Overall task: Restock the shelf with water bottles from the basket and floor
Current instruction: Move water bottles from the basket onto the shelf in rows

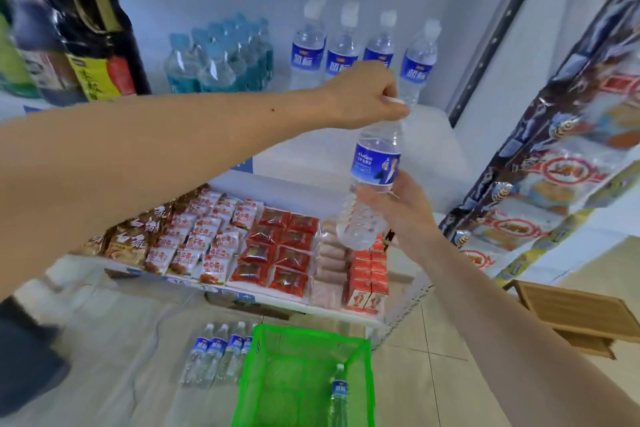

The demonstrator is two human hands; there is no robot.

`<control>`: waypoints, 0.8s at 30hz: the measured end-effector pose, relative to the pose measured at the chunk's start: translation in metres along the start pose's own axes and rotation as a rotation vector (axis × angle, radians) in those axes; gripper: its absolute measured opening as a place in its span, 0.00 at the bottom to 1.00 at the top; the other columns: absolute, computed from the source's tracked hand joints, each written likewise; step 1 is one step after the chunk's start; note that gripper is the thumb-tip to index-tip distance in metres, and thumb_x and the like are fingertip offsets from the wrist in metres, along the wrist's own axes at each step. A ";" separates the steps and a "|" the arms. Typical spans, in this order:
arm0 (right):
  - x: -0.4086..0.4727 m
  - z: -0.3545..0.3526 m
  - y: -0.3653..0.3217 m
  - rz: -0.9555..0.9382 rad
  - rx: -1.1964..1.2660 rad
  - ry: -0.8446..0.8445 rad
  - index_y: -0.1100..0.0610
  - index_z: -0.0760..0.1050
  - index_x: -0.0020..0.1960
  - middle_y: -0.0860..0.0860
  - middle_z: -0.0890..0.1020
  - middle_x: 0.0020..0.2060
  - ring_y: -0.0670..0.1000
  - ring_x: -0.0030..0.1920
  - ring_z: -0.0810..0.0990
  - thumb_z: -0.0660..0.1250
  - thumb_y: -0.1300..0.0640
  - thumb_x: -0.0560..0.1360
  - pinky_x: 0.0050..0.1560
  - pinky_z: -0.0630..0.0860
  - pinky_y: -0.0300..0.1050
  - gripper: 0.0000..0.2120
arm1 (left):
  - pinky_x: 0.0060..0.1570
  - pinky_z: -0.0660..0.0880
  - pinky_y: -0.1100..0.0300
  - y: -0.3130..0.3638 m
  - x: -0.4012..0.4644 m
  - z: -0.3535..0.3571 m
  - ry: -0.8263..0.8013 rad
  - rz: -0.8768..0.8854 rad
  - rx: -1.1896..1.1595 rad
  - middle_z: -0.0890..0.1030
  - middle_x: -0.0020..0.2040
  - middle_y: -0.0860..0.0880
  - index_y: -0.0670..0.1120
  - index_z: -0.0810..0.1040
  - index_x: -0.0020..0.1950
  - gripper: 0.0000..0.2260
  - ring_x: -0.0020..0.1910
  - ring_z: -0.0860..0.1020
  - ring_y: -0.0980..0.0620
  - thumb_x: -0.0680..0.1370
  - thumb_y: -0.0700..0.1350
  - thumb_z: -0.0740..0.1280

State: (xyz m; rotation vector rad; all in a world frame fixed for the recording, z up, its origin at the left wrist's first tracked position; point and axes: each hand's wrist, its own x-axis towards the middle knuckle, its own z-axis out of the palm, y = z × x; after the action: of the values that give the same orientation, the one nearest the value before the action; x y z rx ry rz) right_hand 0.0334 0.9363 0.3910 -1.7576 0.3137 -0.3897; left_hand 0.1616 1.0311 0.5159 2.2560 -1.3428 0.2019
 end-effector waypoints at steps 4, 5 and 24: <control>0.037 0.008 -0.029 -0.020 -0.152 0.203 0.53 0.73 0.53 0.46 0.82 0.44 0.45 0.41 0.82 0.81 0.53 0.60 0.39 0.77 0.38 0.26 | 0.34 0.64 0.57 -0.001 0.027 -0.020 0.061 -0.004 0.067 0.70 0.31 0.45 0.44 0.69 0.31 0.17 0.34 0.69 0.48 0.73 0.54 0.67; 0.048 0.009 -0.032 -0.015 -0.184 0.248 0.54 0.72 0.55 0.47 0.82 0.45 0.46 0.43 0.81 0.81 0.51 0.59 0.41 0.77 0.39 0.29 | 0.34 0.65 0.56 -0.004 0.034 -0.023 0.069 -0.014 0.089 0.72 0.32 0.45 0.44 0.69 0.32 0.17 0.35 0.71 0.46 0.73 0.54 0.67; 0.193 -0.015 -0.036 -0.056 -0.182 -0.007 0.55 0.71 0.65 0.49 0.80 0.59 0.50 0.59 0.79 0.76 0.63 0.68 0.60 0.75 0.45 0.27 | 0.53 0.75 0.55 -0.103 0.131 -0.030 -0.012 0.140 0.001 0.78 0.57 0.49 0.52 0.76 0.65 0.18 0.47 0.75 0.55 0.75 0.50 0.69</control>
State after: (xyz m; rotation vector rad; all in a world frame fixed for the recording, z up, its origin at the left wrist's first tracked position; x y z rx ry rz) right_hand 0.2019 0.8507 0.4465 -1.9489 0.3025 -0.4053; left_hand 0.3195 0.9829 0.5547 2.1680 -1.5085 0.2376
